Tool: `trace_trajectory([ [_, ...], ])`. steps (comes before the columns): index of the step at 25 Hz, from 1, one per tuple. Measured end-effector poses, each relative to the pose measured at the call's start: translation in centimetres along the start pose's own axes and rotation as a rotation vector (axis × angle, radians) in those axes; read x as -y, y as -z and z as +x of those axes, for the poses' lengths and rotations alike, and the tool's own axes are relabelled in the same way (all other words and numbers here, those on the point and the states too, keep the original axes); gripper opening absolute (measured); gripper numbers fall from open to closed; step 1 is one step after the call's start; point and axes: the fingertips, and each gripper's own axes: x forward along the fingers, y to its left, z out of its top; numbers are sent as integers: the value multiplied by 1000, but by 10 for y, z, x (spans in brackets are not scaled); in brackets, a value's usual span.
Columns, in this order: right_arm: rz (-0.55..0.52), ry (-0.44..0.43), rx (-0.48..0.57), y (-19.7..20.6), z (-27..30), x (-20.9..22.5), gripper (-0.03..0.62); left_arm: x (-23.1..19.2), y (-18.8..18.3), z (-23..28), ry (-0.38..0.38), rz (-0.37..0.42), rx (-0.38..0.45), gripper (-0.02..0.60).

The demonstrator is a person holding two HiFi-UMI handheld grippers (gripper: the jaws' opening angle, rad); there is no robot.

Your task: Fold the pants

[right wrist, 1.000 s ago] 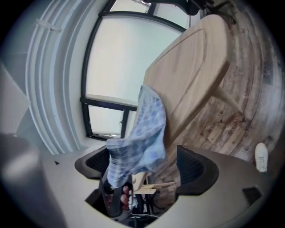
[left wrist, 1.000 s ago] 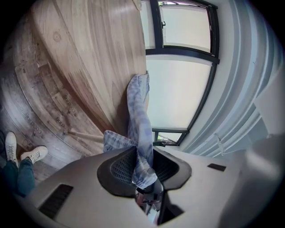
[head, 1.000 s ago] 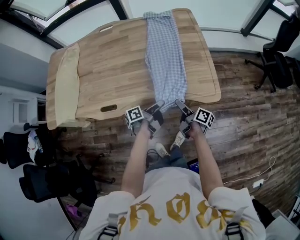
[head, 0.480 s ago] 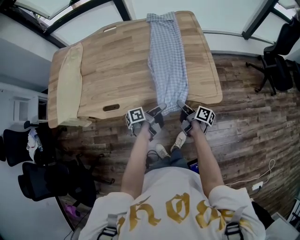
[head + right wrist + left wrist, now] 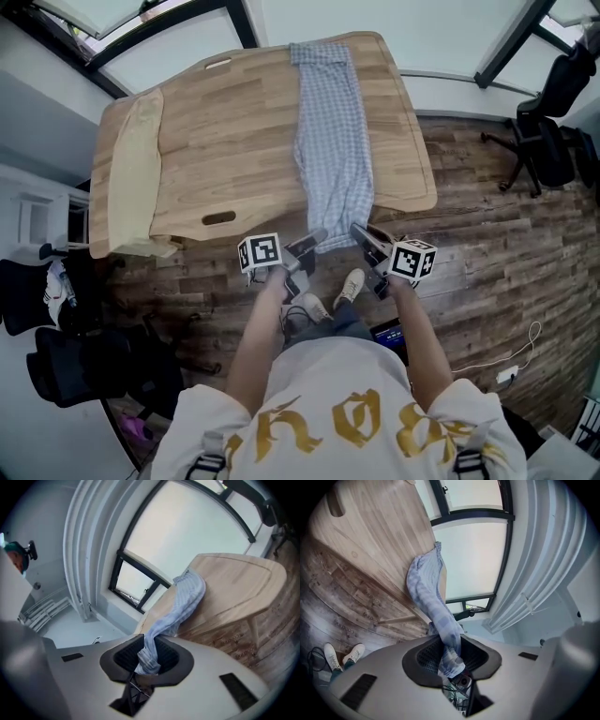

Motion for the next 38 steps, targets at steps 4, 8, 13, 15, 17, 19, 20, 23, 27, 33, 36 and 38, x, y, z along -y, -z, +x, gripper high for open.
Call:
trace_trajectory([
  [4,-33,-53,26,8,-18,-34,77,21,22,-21,50,10,3,124],
  [8,-45,-68,42,14,-27,-56,77,34,30,-38,77,21,19,124],
  [13,-141,-54,98,-8,-30,-86,77,69,14,-47,138,65,61,124],
  [15,-168,-33,119,-21,-23,-90,77,79,2,-47,142,96,66,124],
  [17,-198,-4,128,-38,-13,-91,77,87,-15,-43,138,126,69,124],
  [19,-217,31,127,-55,-2,-90,78,95,-33,-38,130,149,75,124],
  [20,-213,46,126,-63,3,-89,77,98,-43,-35,128,153,81,124],
  [23,-178,69,138,-82,16,-86,77,103,-68,-27,121,159,97,124],
  [27,-186,111,128,-106,31,-83,77,107,-99,-13,56,231,86,124],
  [33,-147,142,104,-148,64,-59,78,105,-148,17,-15,288,55,124],
  [36,-170,159,80,-174,82,-39,78,104,-178,40,-21,302,36,124],
  [38,-184,167,68,-196,97,-25,78,105,-201,57,-25,315,24,124],
])
